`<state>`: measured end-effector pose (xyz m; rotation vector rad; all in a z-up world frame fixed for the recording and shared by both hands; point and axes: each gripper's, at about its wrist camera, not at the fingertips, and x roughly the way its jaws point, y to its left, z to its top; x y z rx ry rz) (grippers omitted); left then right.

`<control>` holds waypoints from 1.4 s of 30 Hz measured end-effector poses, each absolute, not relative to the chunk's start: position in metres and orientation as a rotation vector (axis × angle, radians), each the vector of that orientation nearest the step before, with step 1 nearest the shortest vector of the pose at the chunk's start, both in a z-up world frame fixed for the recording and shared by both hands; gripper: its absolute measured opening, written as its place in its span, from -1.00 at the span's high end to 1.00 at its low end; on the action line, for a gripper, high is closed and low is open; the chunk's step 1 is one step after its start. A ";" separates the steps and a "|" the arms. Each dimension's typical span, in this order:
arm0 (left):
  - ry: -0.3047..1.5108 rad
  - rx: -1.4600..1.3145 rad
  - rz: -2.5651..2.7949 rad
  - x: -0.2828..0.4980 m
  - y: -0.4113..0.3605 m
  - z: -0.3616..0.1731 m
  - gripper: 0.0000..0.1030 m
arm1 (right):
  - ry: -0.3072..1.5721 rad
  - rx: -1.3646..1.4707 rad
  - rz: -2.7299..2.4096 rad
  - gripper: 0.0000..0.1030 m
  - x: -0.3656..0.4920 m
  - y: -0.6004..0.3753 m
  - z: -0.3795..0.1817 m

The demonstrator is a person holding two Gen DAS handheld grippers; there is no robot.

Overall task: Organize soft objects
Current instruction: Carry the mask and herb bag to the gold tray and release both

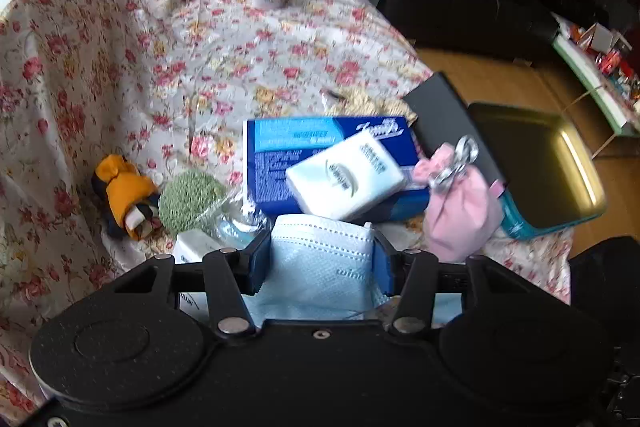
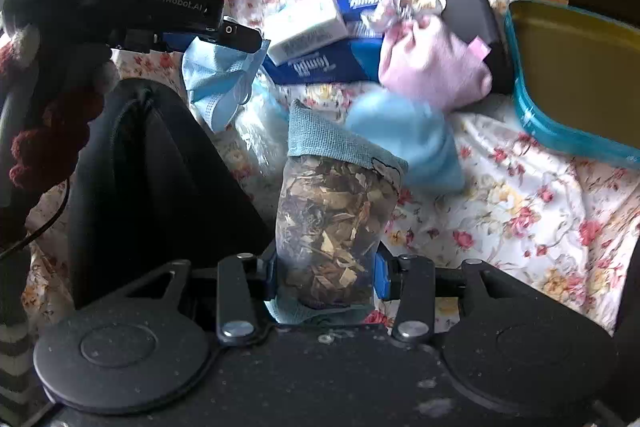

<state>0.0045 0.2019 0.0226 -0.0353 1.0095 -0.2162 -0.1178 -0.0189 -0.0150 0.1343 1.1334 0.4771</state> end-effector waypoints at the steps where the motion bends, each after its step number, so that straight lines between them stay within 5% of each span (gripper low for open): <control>1: 1.001 -0.039 -0.219 0.003 0.201 0.026 0.04 | 1.117 0.138 0.472 0.17 -0.119 -0.022 -0.011; 28: 1.008 -0.012 -0.301 -0.007 0.134 0.048 0.04 | 1.039 0.320 0.151 0.17 -0.092 -0.120 -0.018; 42: 1.016 0.032 -0.386 0.019 0.067 0.058 0.04 | 0.763 0.248 -0.275 0.17 -0.032 -0.215 -0.021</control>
